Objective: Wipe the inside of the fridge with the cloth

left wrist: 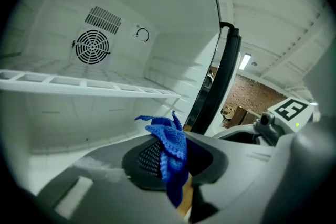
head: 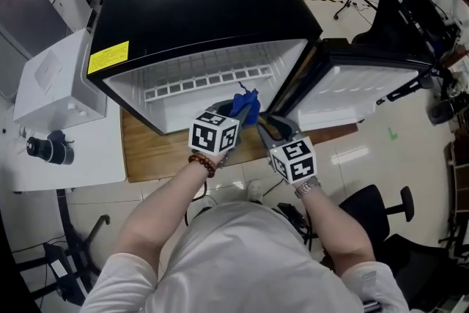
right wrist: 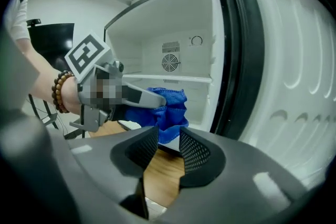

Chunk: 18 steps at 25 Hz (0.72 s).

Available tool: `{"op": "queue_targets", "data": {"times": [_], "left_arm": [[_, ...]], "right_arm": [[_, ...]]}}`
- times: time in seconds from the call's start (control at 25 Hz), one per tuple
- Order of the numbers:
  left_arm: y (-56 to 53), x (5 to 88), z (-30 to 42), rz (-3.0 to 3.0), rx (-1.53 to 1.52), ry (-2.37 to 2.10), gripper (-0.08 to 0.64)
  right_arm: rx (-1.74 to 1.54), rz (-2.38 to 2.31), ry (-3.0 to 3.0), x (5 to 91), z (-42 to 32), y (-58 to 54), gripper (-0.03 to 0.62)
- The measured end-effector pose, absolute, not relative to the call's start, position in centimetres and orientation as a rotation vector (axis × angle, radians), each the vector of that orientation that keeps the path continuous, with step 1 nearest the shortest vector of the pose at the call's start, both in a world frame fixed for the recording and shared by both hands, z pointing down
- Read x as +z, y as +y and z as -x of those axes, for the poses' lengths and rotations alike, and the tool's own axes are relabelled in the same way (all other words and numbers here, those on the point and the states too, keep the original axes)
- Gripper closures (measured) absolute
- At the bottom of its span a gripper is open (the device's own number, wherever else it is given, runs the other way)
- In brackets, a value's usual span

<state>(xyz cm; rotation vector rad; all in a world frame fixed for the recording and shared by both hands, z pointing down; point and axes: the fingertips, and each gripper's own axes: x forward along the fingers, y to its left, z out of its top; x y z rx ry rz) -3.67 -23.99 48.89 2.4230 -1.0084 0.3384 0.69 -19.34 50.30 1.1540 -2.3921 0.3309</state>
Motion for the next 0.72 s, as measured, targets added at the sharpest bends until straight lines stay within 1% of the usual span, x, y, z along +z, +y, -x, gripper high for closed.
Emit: {"op": "queue_targets", "data": {"times": [0.08, 0.12, 0.16, 0.2, 0.72], "left_arm": [[-24.5, 49.3, 2.4, -2.453, 0.352, -1.039, 0.491], [-24.8, 49.4, 1.9, -2.463, 0.354, -1.056, 0.491], [-25.1, 49.6, 1.4, -2.471, 0.351, -1.074, 0.491], [-25.4, 49.8, 0.9, -2.477, 0.346, -1.092, 0.491], [-29.7, 51.1, -2.6, -2.477, 0.237, -1.245, 0.495]], "right_arm": [[0.318, -1.163, -2.375, 50.1, -2.1, -19.7, 0.474], [0.31, -1.164, -2.364, 50.1, -2.6, -19.8, 0.514], [0.305, -1.16, -2.351, 50.1, -3.1, -19.8, 0.571], [0.303, -1.149, -2.342, 50.1, -3.5, -19.9, 0.591], [0.288, -0.994, -2.373, 50.1, -5.0, -19.8, 0.591]]}}
